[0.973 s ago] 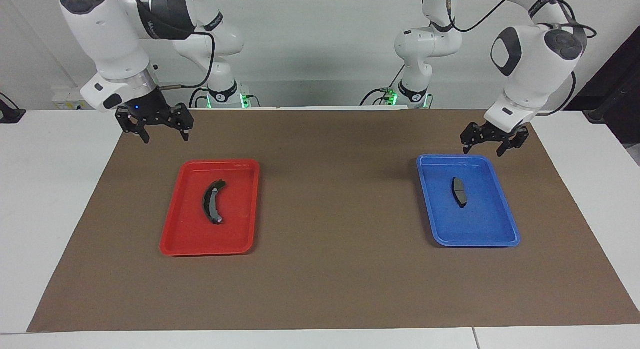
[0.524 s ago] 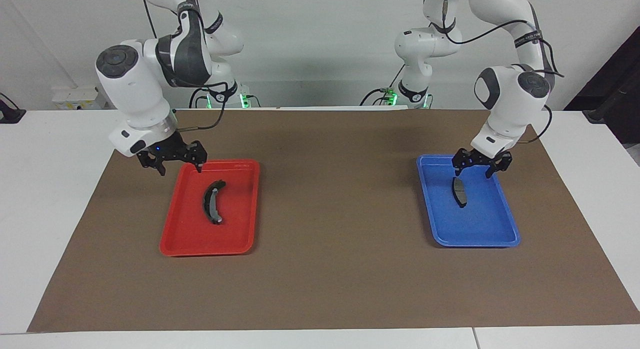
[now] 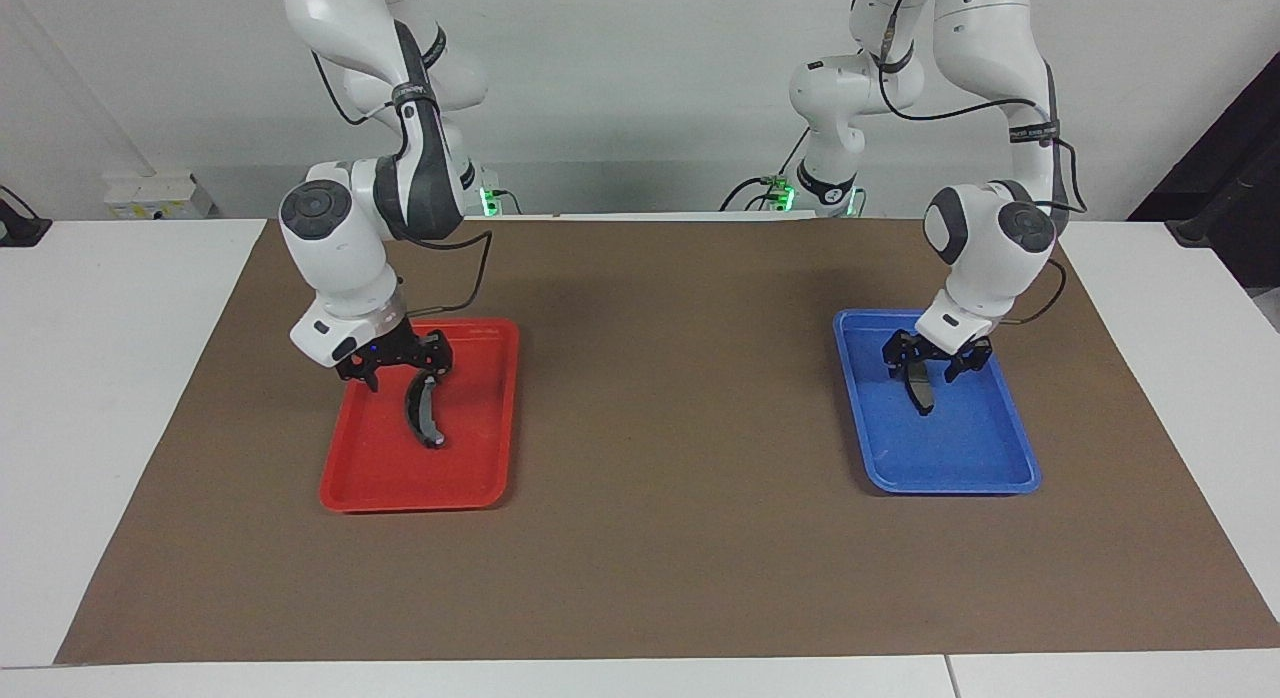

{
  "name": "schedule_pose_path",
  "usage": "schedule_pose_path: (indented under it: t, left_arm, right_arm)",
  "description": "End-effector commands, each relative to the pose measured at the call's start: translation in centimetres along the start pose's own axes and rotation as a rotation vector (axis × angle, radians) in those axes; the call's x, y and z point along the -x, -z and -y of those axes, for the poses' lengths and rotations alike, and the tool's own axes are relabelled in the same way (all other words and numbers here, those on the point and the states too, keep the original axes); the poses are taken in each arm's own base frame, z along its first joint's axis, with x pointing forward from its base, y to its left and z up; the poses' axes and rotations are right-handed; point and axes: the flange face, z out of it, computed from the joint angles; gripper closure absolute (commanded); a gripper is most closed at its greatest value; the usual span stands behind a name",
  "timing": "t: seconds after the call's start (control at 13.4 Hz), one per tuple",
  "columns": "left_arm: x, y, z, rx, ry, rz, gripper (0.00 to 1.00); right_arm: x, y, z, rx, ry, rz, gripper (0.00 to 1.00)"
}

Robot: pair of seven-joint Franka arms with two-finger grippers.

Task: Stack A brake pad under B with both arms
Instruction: 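Grasp the grey pad with the left gripper while the right gripper grasps the curved pad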

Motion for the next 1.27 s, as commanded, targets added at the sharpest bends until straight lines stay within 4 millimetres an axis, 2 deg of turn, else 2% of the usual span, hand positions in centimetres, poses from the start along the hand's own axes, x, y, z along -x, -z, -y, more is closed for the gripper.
schedule_pose_path:
  t: [0.0, 0.07, 0.22, 0.3, 0.37, 0.52, 0.67, 0.82, 1.12, 1.2]
  left_arm:
    - [0.3, -0.4, 0.3, -0.005, -0.006, -0.011, 0.04]
    - [0.3, -0.4, 0.3, -0.004, -0.008, -0.007, 0.16]
    - [0.5, -0.5, 0.5, -0.001, -0.007, 0.011, 0.69]
    - [0.8, -0.6, 0.9, 0.001, 0.000, 0.034, 0.89]
    - [0.9, -0.6, 1.2, 0.002, 0.008, 0.043, 0.99]
    - [0.8, -0.5, 1.2, 0.001, 0.006, 0.038, 0.99]
    - [0.5, -0.2, 1.2, -0.001, 0.006, 0.029, 0.99]
    - [-0.8, 1.8, 1.7, -0.003, 0.012, 0.020, 0.99]
    - [-5.1, 10.9, 2.0, 0.009, 0.018, 0.042, 0.99]
    - [-6.0, 13.5, 1.3, 0.043, 0.032, 0.033, 0.99]
  right_arm:
    - [0.4, -1.4, -0.4, -0.013, -0.005, -0.007, 0.08]
    - [0.6, -2.2, -0.5, -0.013, -0.005, -0.004, 0.09]
    - [0.4, -4.1, -0.3, -0.011, -0.004, 0.016, 0.13]
    - [0.2, -5.0, -0.2, -0.011, 0.000, 0.015, 0.13]
    - [0.2, -5.6, -0.4, -0.010, -0.001, 0.022, 0.13]
    - [0.2, -6.8, -0.6, -0.010, -0.004, 0.039, 0.17]
    - [0.2, -6.8, -0.6, -0.010, -0.004, 0.039, 0.23]
    - [0.2, -6.8, -0.6, -0.010, -0.002, 0.039, 0.32]
    - [0.2, -6.8, -0.8, -0.010, 0.010, 0.039, 0.44]
    - [0.3, -6.8, -0.8, -0.010, 0.010, 0.041, 0.47]
